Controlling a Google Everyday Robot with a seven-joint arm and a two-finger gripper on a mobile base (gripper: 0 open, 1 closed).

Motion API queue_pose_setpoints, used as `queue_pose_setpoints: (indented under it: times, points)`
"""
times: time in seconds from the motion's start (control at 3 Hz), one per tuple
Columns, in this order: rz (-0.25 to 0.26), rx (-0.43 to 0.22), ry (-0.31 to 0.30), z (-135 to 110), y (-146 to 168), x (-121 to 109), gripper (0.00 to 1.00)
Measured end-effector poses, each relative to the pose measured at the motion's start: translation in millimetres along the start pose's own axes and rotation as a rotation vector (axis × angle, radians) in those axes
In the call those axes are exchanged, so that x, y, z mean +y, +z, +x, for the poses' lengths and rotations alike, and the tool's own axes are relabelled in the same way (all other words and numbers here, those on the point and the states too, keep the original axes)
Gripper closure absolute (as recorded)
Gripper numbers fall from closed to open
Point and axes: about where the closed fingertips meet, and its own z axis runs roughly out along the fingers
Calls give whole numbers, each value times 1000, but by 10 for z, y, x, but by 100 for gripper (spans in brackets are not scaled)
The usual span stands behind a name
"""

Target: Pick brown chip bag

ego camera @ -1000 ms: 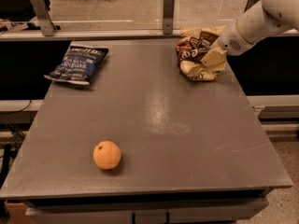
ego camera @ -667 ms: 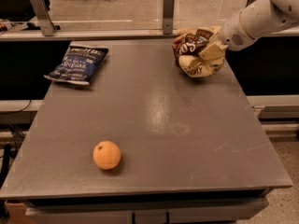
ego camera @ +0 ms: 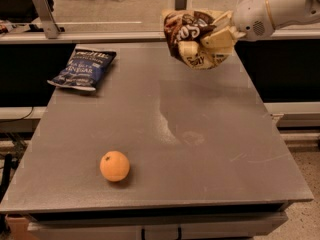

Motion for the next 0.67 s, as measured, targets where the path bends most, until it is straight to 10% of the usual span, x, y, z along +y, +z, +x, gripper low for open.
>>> queue_pose_setpoints:
  times: [0.67]
  points:
    - [-102, -171, -33, -487, -9, 260, 100]
